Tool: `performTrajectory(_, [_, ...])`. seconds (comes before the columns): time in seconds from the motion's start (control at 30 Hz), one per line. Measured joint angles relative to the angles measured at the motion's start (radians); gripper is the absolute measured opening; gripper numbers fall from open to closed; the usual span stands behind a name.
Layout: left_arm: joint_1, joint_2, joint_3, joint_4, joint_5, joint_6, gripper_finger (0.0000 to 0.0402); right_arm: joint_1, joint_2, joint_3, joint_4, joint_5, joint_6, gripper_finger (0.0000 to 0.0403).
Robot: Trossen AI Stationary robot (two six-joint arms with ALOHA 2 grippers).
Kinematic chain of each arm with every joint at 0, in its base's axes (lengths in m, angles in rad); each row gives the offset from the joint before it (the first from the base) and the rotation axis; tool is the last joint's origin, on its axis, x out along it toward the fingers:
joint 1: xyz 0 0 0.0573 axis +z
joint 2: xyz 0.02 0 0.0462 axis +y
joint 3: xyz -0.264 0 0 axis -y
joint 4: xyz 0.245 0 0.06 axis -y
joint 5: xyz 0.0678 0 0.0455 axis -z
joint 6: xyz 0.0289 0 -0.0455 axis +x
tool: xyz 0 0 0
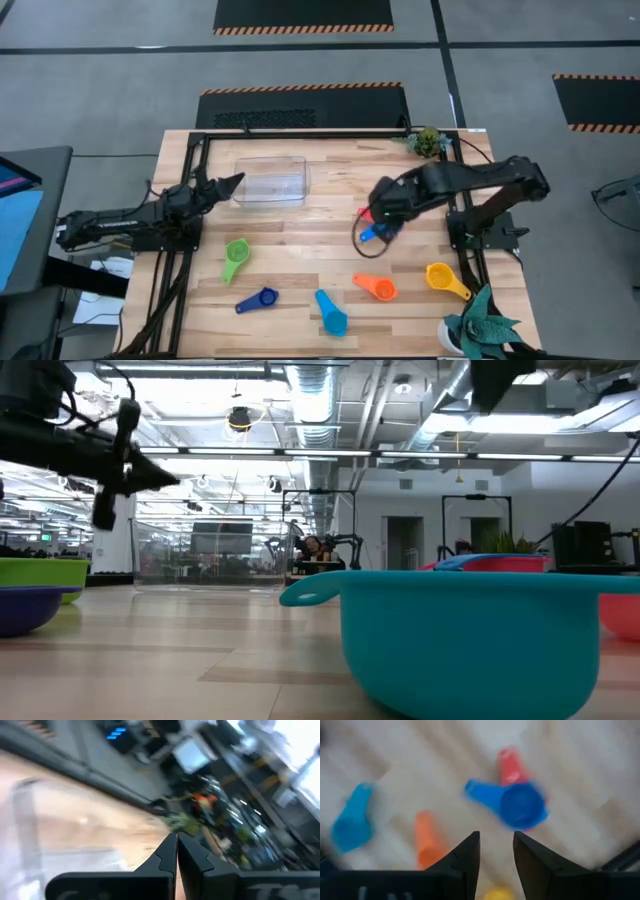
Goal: Nest measuring cups in basket
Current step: Stack the yellow measuring cup on top of the blue measuring cup
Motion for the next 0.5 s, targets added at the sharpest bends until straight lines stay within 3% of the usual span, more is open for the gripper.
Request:
performTrajectory(0.1, [0.0,0.031,0.009,0.198,0.096,0.181,0.0,0.053,-0.022,-0.042,-0.049,-0.026,0.084,0.0135])
performTrajectory(0.2, [0.0,0.081,0.072,0.304,0.122,0.347,0.0,0.127,-0.033,-0.09,-0.065,-0.031,0.166,0.0133])
performTrajectory(0.5, [0.0,0.401,0.42,0.265,0.37,0.642,0.0,0.324,-0.045,-0.35,-0.038,-0.242,0.428,0.0132])
